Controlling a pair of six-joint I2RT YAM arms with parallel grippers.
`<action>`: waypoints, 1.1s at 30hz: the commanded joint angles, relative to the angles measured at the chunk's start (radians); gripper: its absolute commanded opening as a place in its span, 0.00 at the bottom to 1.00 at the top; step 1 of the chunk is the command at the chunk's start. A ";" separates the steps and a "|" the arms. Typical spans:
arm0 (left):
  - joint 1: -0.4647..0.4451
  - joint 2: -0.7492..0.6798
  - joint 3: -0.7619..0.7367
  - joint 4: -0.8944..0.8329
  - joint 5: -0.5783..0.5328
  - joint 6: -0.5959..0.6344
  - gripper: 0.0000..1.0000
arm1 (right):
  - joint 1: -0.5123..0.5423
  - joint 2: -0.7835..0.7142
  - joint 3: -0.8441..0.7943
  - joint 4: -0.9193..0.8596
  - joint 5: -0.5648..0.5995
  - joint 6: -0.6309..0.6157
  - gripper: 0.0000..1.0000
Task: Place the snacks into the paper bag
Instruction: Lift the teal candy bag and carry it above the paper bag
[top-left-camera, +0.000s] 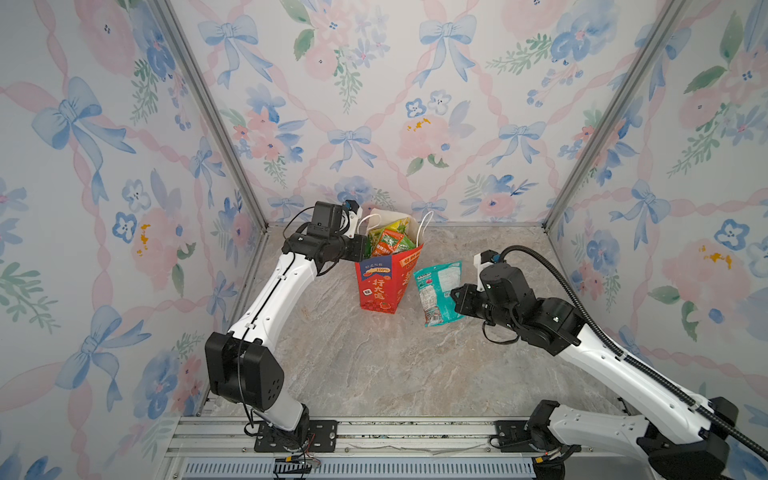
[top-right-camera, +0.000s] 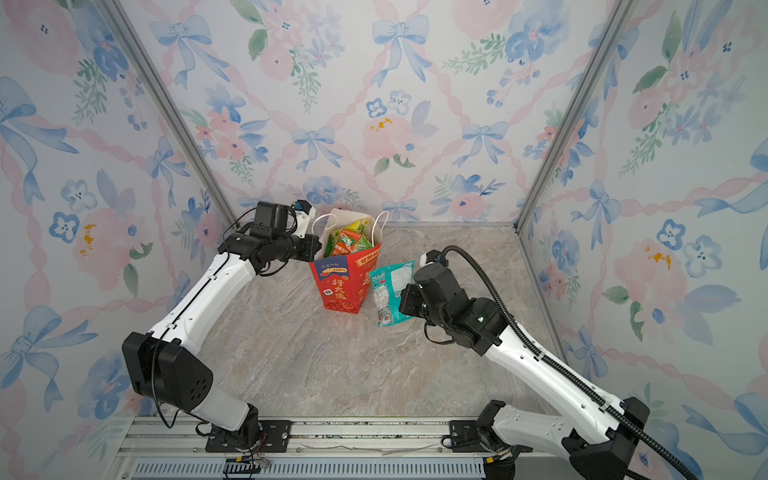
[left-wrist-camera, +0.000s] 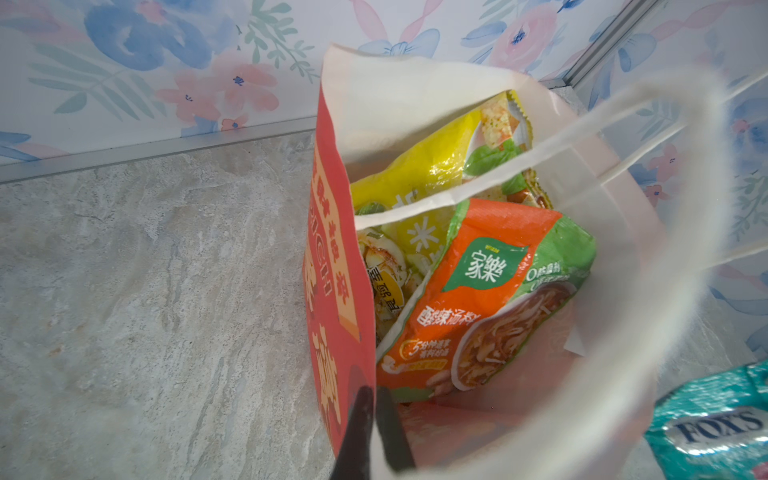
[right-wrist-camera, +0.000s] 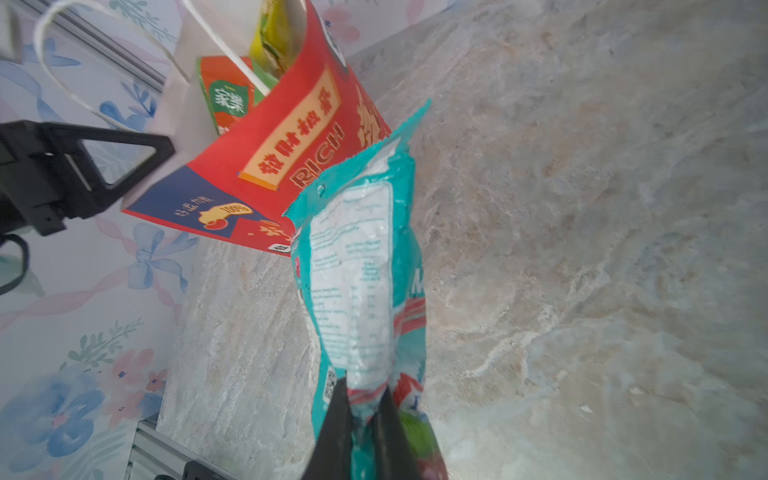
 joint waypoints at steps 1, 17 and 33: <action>-0.001 -0.028 -0.005 -0.017 0.006 0.004 0.00 | 0.038 0.036 0.124 0.037 -0.021 -0.085 0.00; 0.000 -0.025 -0.004 -0.017 0.016 0.001 0.00 | -0.012 0.413 0.577 0.171 0.030 -0.277 0.00; -0.001 -0.019 -0.005 -0.017 0.023 0.001 0.00 | -0.110 0.652 0.815 0.166 0.057 -0.307 0.00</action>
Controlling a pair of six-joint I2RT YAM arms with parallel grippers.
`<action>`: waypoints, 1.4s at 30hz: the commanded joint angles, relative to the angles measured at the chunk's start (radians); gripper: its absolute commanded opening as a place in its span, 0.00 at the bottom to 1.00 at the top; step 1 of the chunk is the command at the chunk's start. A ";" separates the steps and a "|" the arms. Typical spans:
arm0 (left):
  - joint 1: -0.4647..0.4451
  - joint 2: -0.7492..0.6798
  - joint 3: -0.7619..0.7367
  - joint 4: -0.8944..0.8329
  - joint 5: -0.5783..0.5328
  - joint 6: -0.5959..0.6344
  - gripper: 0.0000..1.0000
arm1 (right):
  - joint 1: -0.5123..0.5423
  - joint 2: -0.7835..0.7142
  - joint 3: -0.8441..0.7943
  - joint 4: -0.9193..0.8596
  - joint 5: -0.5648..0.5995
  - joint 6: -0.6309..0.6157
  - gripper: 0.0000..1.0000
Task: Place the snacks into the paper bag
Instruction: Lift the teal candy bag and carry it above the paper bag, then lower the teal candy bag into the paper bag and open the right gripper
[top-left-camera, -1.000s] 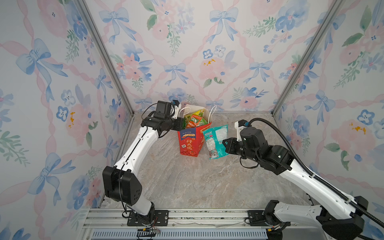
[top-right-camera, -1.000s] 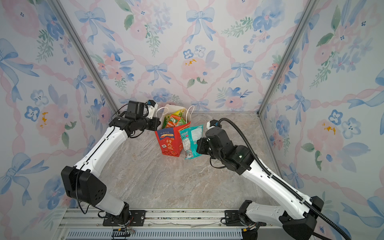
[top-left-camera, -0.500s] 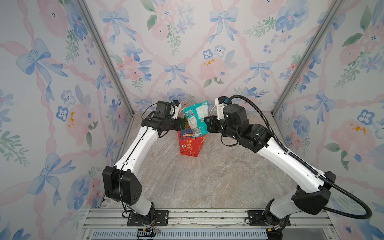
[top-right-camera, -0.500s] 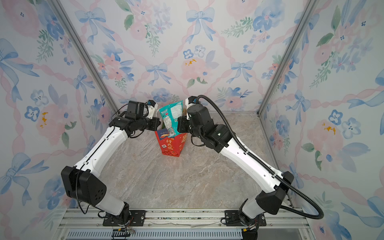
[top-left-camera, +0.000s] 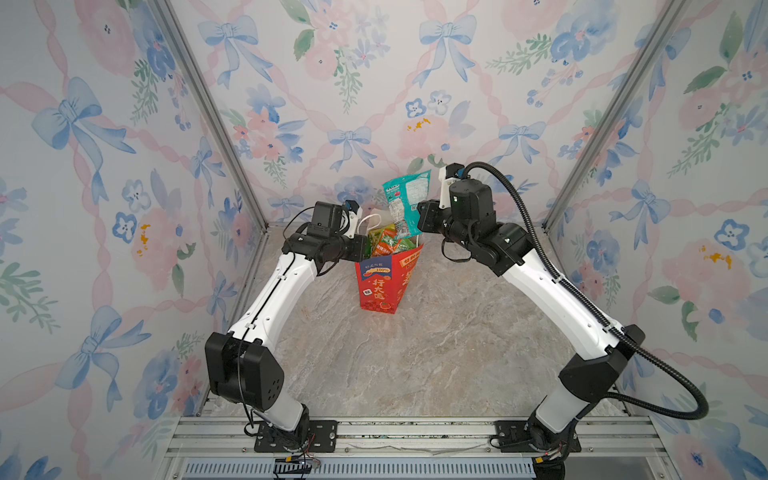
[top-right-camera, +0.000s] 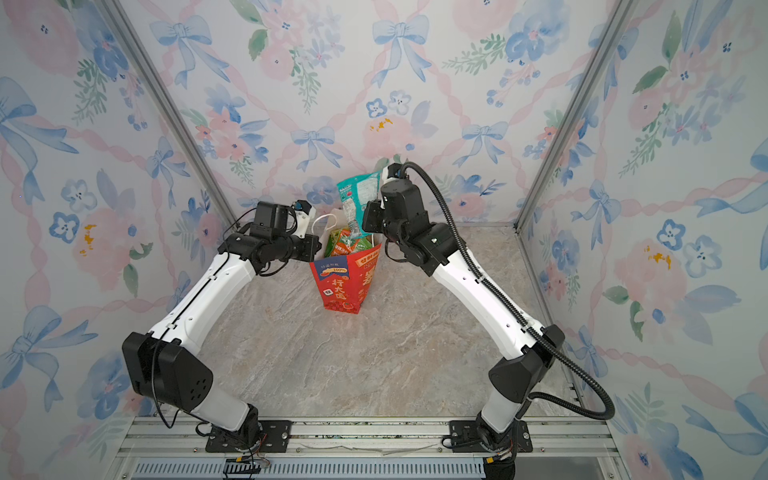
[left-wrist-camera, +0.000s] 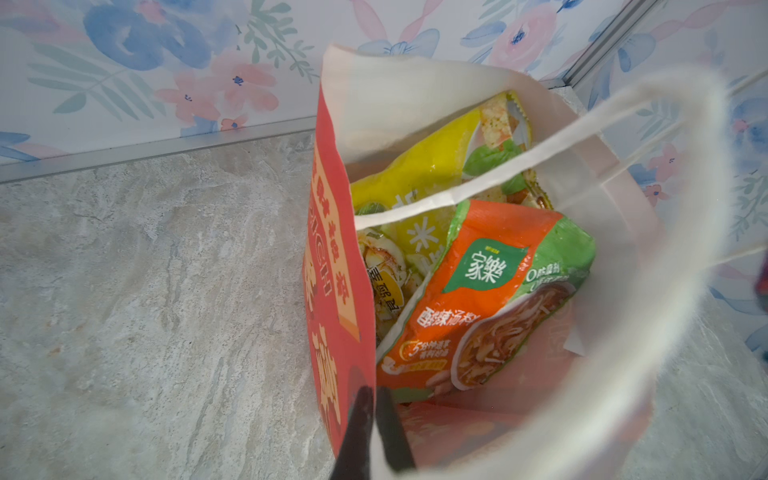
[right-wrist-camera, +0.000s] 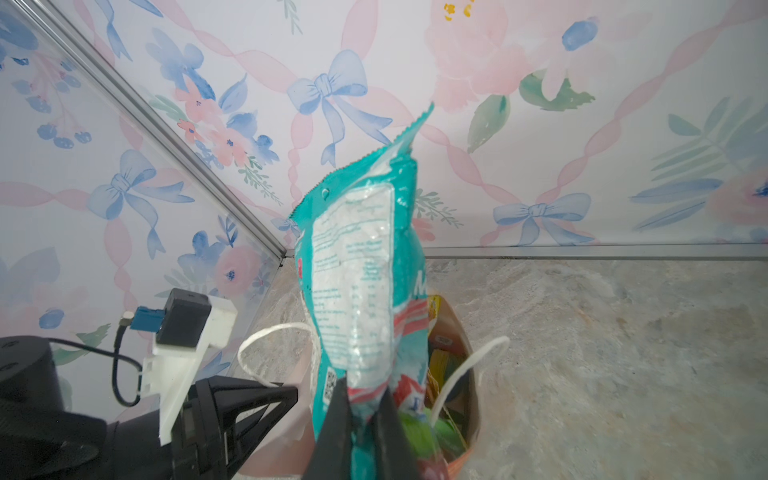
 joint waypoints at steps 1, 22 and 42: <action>-0.001 -0.021 -0.005 -0.017 0.023 0.001 0.00 | -0.005 0.079 0.071 0.022 0.014 -0.011 0.00; 0.000 -0.019 -0.004 -0.017 0.022 0.003 0.00 | 0.111 0.149 0.196 -0.044 0.146 -0.224 0.53; -0.001 -0.017 -0.004 -0.017 0.021 0.002 0.00 | 0.054 0.492 0.618 -0.441 0.039 -0.276 0.33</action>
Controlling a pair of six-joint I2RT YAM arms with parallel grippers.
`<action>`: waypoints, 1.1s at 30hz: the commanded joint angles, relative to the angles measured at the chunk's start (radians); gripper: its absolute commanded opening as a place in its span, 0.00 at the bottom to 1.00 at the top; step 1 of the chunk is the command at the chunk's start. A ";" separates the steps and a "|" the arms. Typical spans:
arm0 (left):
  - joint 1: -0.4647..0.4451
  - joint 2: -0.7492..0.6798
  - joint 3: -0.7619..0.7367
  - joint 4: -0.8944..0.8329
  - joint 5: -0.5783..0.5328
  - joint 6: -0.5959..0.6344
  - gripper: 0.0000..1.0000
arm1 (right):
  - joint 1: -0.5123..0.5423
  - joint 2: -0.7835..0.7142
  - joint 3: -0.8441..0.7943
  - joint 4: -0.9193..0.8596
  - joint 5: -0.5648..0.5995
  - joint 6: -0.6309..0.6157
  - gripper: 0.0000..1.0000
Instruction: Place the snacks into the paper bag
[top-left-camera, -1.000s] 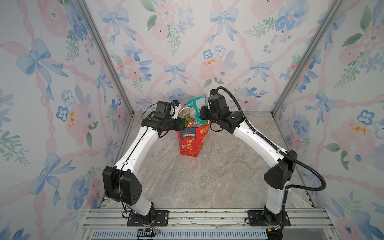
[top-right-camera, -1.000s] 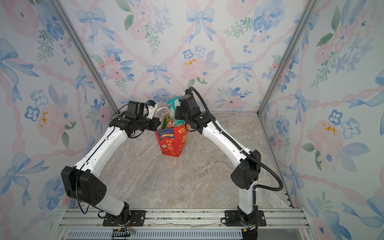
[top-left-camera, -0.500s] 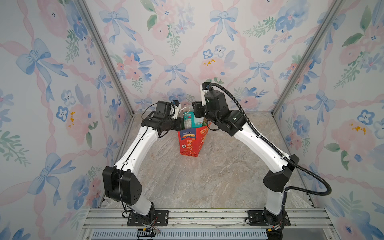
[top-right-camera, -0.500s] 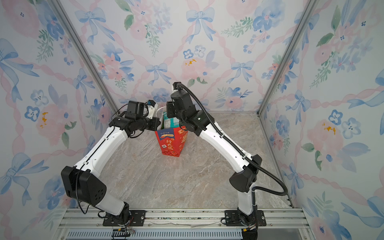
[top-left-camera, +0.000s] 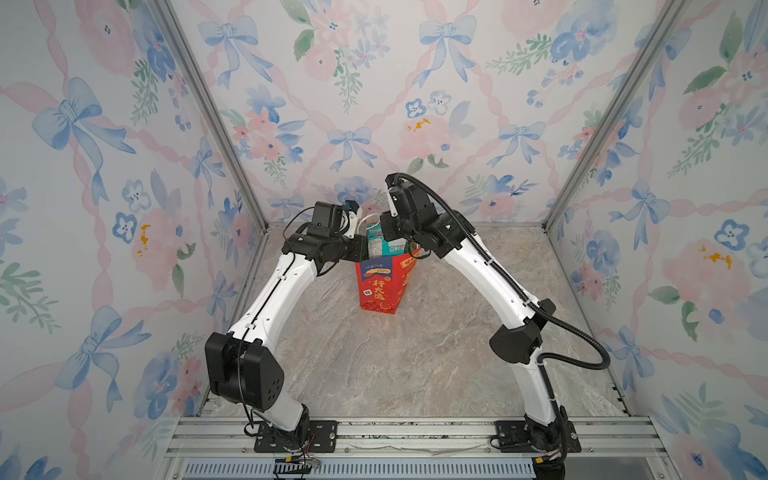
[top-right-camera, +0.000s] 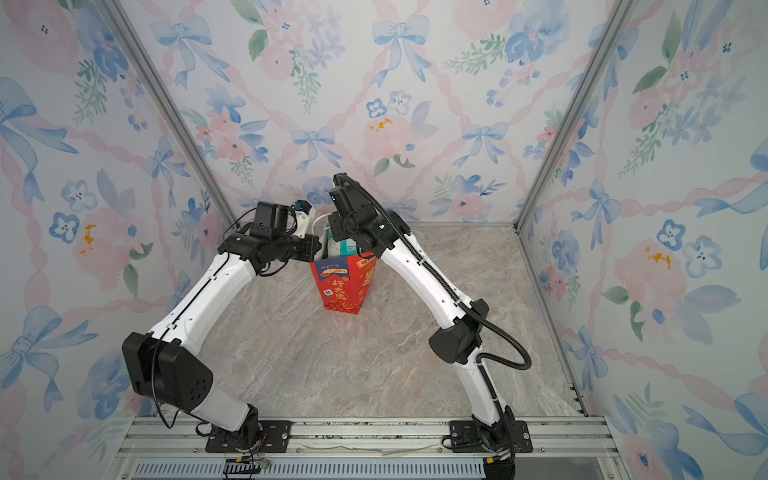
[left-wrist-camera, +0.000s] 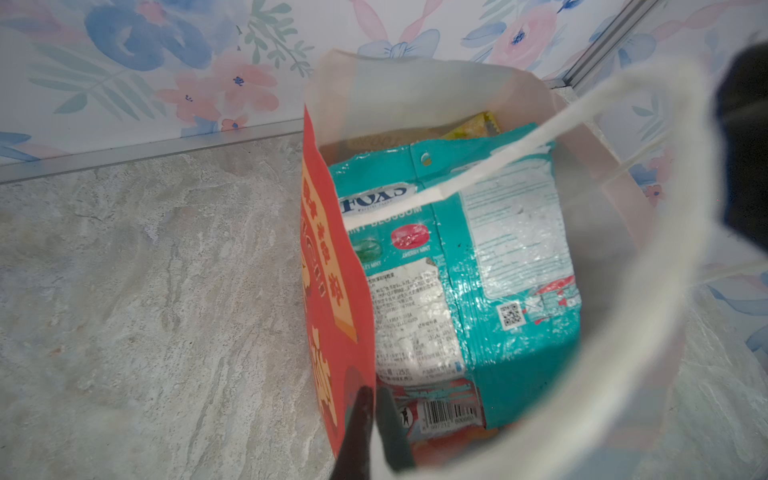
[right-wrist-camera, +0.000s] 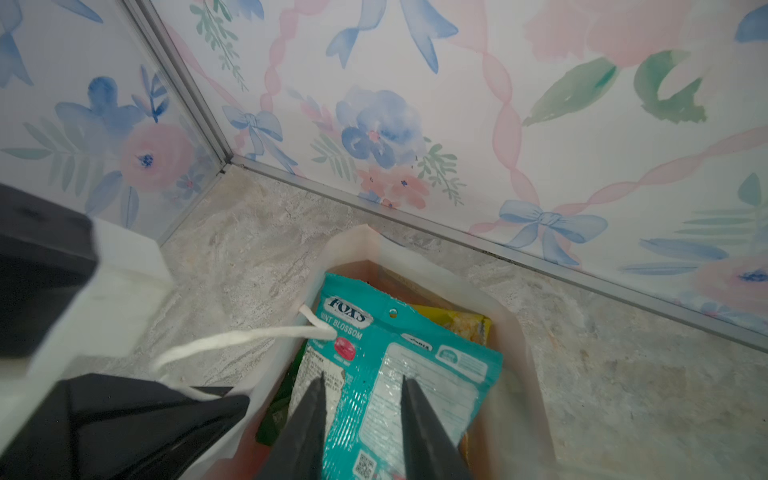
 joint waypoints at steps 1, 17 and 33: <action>-0.001 -0.018 -0.004 -0.018 0.022 0.002 0.00 | -0.032 0.018 -0.007 -0.042 -0.046 0.015 0.33; -0.001 -0.018 0.002 -0.017 0.001 -0.010 0.00 | -0.072 0.115 0.070 -0.034 -0.143 0.070 0.42; -0.001 -0.127 0.052 0.032 -0.080 -0.044 0.98 | 0.007 -0.373 -0.239 0.256 -0.152 -0.089 1.00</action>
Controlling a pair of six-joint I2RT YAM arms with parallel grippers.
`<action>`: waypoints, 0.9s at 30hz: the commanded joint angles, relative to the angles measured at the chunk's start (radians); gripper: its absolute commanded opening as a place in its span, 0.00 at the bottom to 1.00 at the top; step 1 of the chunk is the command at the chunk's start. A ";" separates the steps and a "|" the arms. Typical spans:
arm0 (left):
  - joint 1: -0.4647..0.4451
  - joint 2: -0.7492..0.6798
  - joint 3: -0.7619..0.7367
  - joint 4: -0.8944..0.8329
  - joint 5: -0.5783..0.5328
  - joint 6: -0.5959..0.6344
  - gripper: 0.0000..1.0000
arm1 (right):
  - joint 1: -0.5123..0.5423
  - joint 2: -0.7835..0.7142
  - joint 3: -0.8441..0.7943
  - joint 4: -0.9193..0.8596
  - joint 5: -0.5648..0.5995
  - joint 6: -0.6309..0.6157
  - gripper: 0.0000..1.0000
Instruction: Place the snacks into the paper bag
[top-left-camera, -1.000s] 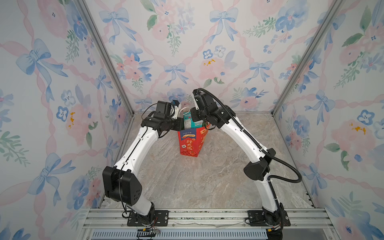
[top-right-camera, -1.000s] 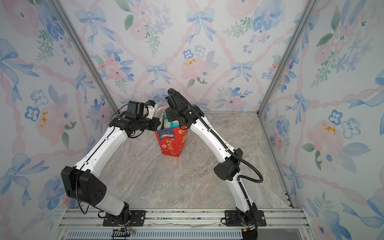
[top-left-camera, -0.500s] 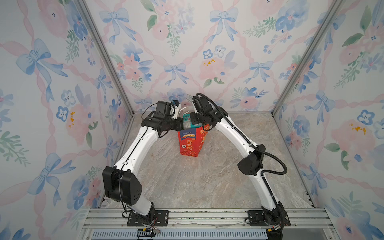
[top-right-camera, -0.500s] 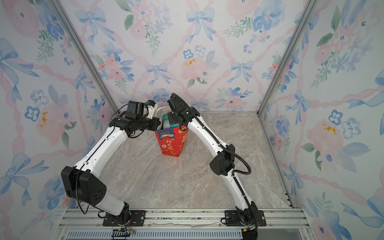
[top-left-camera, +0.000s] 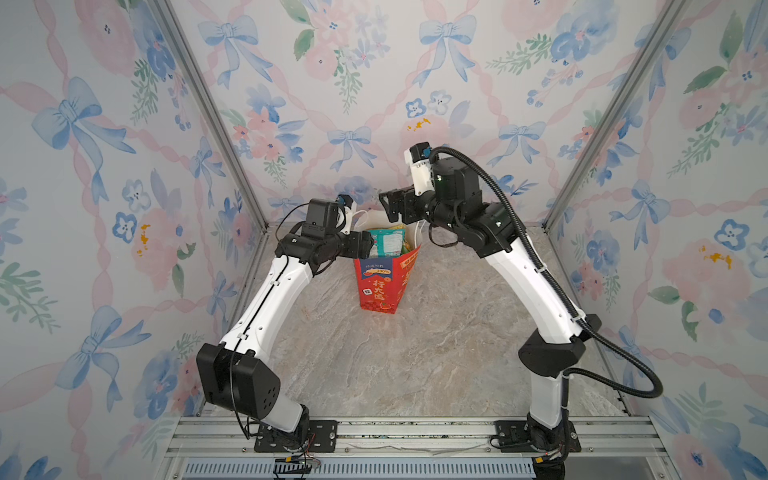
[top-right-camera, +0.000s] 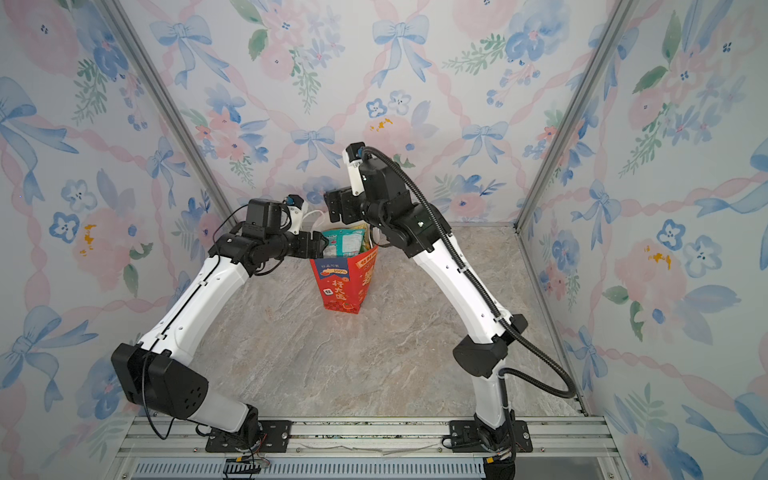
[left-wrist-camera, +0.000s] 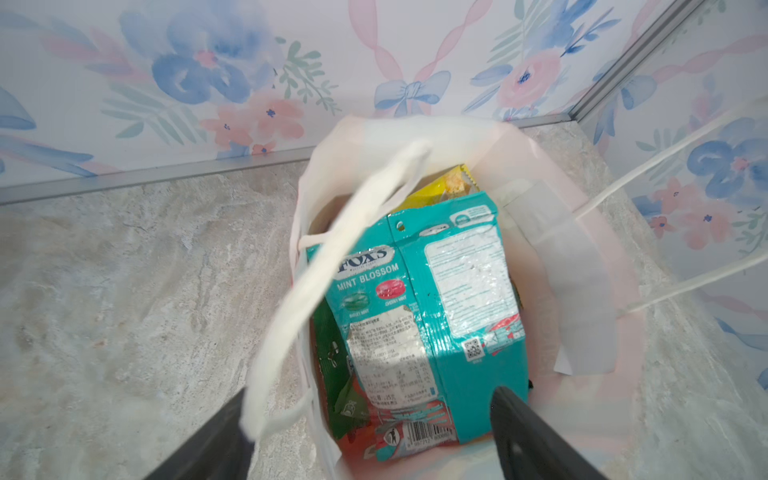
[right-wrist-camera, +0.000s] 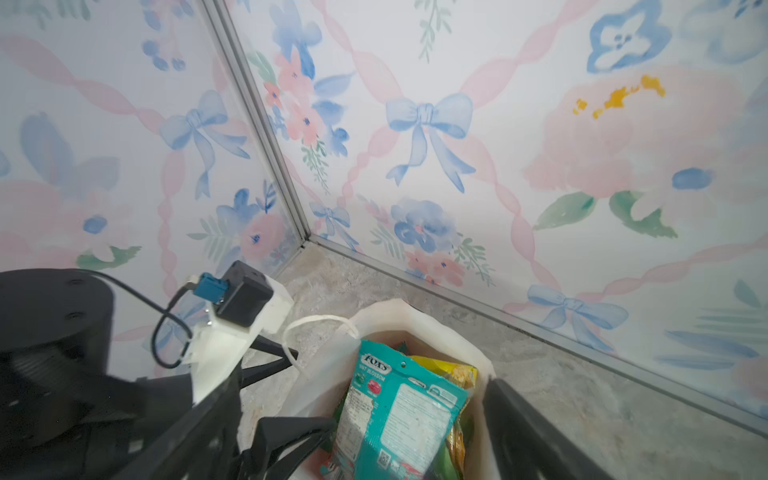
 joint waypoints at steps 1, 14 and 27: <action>-0.001 -0.074 0.034 0.034 -0.024 -0.019 0.98 | 0.009 -0.109 -0.176 0.129 0.012 -0.057 0.97; -0.001 -0.624 -0.573 0.619 -0.324 -0.100 0.98 | -0.193 -0.826 -1.356 0.602 0.264 -0.064 0.97; 0.003 -0.489 -1.076 1.032 -0.703 -0.001 0.98 | -0.500 -0.888 -2.092 1.067 0.431 -0.148 0.97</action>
